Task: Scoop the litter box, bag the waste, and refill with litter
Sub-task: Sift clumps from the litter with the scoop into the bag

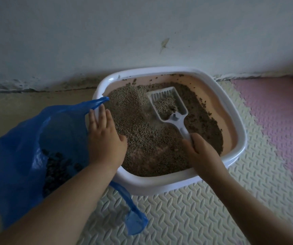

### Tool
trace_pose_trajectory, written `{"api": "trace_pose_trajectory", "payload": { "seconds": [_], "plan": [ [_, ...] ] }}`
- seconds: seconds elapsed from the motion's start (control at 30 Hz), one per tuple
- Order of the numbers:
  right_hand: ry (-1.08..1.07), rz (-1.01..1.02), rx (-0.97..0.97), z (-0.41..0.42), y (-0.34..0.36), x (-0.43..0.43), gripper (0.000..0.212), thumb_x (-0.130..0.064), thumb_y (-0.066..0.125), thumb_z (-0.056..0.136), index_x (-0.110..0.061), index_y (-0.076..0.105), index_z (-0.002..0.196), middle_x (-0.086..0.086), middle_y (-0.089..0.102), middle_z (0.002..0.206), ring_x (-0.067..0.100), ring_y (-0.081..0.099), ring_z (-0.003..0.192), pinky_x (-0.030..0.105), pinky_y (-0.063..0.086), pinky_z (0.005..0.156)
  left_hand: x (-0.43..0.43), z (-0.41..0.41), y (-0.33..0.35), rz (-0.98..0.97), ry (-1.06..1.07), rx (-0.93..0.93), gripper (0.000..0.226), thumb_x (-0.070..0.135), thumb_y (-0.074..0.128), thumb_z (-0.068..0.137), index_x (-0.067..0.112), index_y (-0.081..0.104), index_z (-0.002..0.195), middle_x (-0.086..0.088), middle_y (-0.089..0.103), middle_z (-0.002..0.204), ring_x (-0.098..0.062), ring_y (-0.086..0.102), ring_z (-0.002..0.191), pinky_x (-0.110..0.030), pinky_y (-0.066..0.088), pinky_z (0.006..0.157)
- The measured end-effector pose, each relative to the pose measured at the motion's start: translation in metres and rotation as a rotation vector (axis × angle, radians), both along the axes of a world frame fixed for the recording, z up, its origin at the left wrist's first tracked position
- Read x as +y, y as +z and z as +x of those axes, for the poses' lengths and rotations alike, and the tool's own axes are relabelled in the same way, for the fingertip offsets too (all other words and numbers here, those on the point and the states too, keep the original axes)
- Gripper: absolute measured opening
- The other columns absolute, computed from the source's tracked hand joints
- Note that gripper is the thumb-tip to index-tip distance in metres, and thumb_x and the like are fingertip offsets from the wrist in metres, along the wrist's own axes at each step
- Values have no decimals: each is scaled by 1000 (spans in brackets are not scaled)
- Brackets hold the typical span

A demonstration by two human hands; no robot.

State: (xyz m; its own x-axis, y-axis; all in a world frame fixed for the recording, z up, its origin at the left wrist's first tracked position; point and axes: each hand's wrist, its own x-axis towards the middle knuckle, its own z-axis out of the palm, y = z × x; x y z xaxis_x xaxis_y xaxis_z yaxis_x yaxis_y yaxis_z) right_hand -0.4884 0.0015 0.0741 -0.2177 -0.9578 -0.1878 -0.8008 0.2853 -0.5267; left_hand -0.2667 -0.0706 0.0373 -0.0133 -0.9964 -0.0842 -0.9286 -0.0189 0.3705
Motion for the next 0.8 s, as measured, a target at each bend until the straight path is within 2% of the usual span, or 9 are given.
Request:
{"api": "trace_pose_trajectory", "payload": {
  "seconds": [0.27,0.37,0.43,0.53,0.67,0.77,0.8],
  "plan": [
    [4,2,11,2,10,18,24,-37,45,97,-21,46,79,-5,49,60,8,45,52,29,37,51,-1,1,-4,-29,-29,-36,75,31,46,92,7,7,152,-5,-11,160,-30,-13,145,-45,9,119],
    [-37,20,-25,-1,11,21,25,-38,44,97,-19,47,80,-4,48,60,10,44,52,35,40,54,-1,1,-8,-81,-59,-92,75,29,46,89,3,13,151,-10,-2,160,-31,-10,146,-48,11,118],
    [-84,30,-32,-4,13,26,27,-39,43,97,-18,47,79,-4,48,60,9,43,52,33,39,53,-1,2,-8,-123,-103,-144,73,28,45,87,2,18,149,-14,2,160,-31,-8,146,-48,6,119],
    [-111,96,36,-10,17,37,28,-40,41,97,-18,49,81,-1,53,63,12,49,54,30,39,51,-1,1,-10,-149,-208,-184,72,29,42,90,4,14,151,-14,-4,159,-28,-12,146,-44,-2,119],
    [-138,185,164,-18,26,46,29,-40,38,99,-18,49,83,1,57,65,16,54,56,32,39,52,0,-1,-12,-190,-312,-140,68,23,49,88,3,25,148,-15,8,159,-30,0,147,-44,5,118],
    [-157,226,261,-23,31,52,24,-33,39,100,-18,43,83,-4,48,63,14,50,53,29,40,49,-1,0,-12,-191,-334,-119,66,22,52,87,2,30,146,-17,14,157,-32,6,146,-45,9,118],
    [-208,225,223,-22,34,54,18,-28,44,99,-15,45,86,-5,43,64,15,50,53,31,45,48,-2,0,-12,-188,-337,-115,66,22,52,86,1,30,145,-18,15,157,-32,7,146,-45,9,118]
  ]
}}
